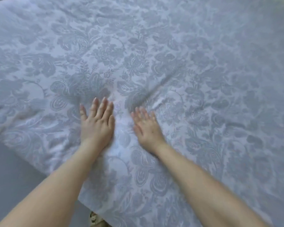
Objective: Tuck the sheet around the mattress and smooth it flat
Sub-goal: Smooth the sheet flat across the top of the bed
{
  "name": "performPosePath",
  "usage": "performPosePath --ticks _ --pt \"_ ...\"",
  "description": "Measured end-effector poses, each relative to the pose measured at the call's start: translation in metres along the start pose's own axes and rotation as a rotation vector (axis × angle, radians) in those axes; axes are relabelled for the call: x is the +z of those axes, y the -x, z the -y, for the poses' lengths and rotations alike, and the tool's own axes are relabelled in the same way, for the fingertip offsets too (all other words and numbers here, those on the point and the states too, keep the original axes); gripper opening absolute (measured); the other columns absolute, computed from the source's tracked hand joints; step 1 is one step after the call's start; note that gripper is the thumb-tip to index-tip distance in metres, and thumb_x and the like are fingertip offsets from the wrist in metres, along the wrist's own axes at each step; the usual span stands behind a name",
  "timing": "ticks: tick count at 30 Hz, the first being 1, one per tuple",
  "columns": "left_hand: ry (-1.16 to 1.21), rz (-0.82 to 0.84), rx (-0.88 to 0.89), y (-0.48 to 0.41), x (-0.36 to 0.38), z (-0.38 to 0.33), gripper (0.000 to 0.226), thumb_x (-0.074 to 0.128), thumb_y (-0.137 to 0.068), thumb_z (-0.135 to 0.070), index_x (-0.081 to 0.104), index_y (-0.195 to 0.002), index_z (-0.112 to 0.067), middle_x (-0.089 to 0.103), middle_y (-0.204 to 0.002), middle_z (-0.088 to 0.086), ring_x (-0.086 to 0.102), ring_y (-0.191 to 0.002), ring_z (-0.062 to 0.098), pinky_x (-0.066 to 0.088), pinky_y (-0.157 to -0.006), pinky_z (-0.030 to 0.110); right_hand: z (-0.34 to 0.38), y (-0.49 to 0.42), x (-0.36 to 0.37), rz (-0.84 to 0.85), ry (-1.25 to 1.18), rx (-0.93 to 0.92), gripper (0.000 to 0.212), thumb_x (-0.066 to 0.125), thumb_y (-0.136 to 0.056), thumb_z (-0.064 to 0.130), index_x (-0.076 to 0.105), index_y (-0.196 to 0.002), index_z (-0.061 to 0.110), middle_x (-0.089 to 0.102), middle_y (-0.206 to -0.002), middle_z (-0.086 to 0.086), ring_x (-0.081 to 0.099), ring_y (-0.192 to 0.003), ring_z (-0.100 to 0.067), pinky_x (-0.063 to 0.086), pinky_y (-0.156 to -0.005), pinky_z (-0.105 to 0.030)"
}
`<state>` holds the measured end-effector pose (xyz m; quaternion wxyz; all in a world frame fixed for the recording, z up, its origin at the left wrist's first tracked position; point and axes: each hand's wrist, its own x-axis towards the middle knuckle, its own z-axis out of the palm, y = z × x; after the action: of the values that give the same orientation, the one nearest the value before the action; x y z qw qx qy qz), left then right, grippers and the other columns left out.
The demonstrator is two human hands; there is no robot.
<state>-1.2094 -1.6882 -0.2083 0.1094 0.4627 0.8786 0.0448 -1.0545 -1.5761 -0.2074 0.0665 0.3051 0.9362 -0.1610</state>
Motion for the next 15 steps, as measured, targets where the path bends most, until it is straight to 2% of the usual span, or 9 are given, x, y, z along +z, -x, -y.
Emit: performPosePath --ticks 3,5,6,8,9,11,13,15 --pt "-0.042 0.075 -0.153 0.044 0.008 0.016 0.056 0.006 -0.096 -0.04 0.014 -0.15 -0.028 0.006 -0.159 -0.006 -0.001 -0.147 0.018 -0.011 -0.113 0.056 0.043 0.091 0.034 0.121 -0.009 -0.435 0.048 0.029 -0.098 0.031 0.046 -0.138 0.012 0.044 -0.146 -0.007 0.036 -0.138 -0.025 0.012 -0.114 -0.045" --pt "-0.062 0.166 -0.288 0.049 -0.005 0.002 0.053 0.009 -0.098 -0.039 0.006 -0.151 -0.03 -0.003 -0.16 -0.003 -0.005 -0.147 0.023 -0.004 -0.111 0.063 0.034 0.127 0.024 0.252 -0.086 -0.509 0.051 0.022 -0.1 0.035 0.05 -0.135 0.011 0.048 -0.142 -0.007 0.039 -0.136 -0.022 0.016 -0.115 -0.042" --pt "-0.062 0.198 -0.356 0.05 -0.012 -0.01 0.053 0.01 -0.099 -0.039 0.004 -0.151 -0.029 -0.004 -0.16 -0.001 -0.005 -0.147 0.027 -0.001 -0.11 0.065 0.02 0.138 0.014 0.247 -0.156 -0.484 0.054 0.02 -0.101 0.038 0.051 -0.135 0.01 0.048 -0.142 -0.008 0.039 -0.136 -0.021 0.018 -0.116 -0.04" --pt "-0.028 0.229 -0.402 0.058 -0.023 -0.043 0.054 0.015 -0.099 -0.038 0.009 -0.151 -0.027 0.002 -0.16 0.006 0.0 -0.145 0.037 0.004 -0.112 0.064 -0.02 0.158 -0.009 0.142 -0.249 -0.309 0.054 0.024 -0.1 0.039 0.05 -0.135 0.007 0.05 -0.14 -0.009 0.042 -0.134 -0.02 0.024 -0.115 -0.039" --pt "-0.034 0.218 -0.352 0.065 -0.027 -0.064 0.054 0.018 -0.099 -0.039 0.01 -0.151 -0.026 0.005 -0.16 0.008 0.002 -0.145 0.039 0.006 -0.113 0.061 -0.045 0.169 -0.022 0.036 -0.266 -0.189 0.051 0.029 -0.099 0.035 0.048 -0.137 0.007 0.048 -0.142 -0.009 0.041 -0.134 -0.02 0.024 -0.115 -0.038" --pt "-0.09 0.158 -0.189 0.081 -0.028 -0.116 0.056 0.019 -0.099 -0.042 0.005 -0.151 -0.027 0.006 -0.159 0.008 0.003 -0.145 0.038 0.005 -0.116 0.056 -0.101 0.195 -0.049 -0.087 -0.21 0.053 0.054 0.031 -0.096 0.032 0.032 -0.146 0.01 0.031 -0.153 -0.007 0.025 -0.143 -0.019 0.012 -0.119 -0.038" --pt "-0.1 0.127 -0.025 0.098 -0.02 -0.183 0.057 0.018 -0.099 -0.047 0.002 -0.151 -0.03 0.004 -0.16 0.005 0.0 -0.146 0.036 0.003 -0.116 0.054 -0.163 0.227 -0.064 -0.012 -0.057 0.296 0.058 0.031 -0.098 0.036 0.014 -0.151 0.02 0.01 -0.159 -0.003 0.008 -0.147 -0.017 0.003 -0.118 -0.041" --pt "-0.065 0.163 0.172 0.12 0.002 -0.259 0.057 0.02 -0.098 -0.049 0.005 -0.151 -0.032 0.003 -0.16 0.002 -0.003 -0.146 0.035 0.002 -0.115 0.055 -0.22 0.273 -0.061 0.112 0.026 0.491 0.059 0.029 -0.099 0.045 0.007 -0.151 0.03 0.002 -0.16 0.001 0.002 -0.147 -0.019 0.002 -0.116 -0.05"
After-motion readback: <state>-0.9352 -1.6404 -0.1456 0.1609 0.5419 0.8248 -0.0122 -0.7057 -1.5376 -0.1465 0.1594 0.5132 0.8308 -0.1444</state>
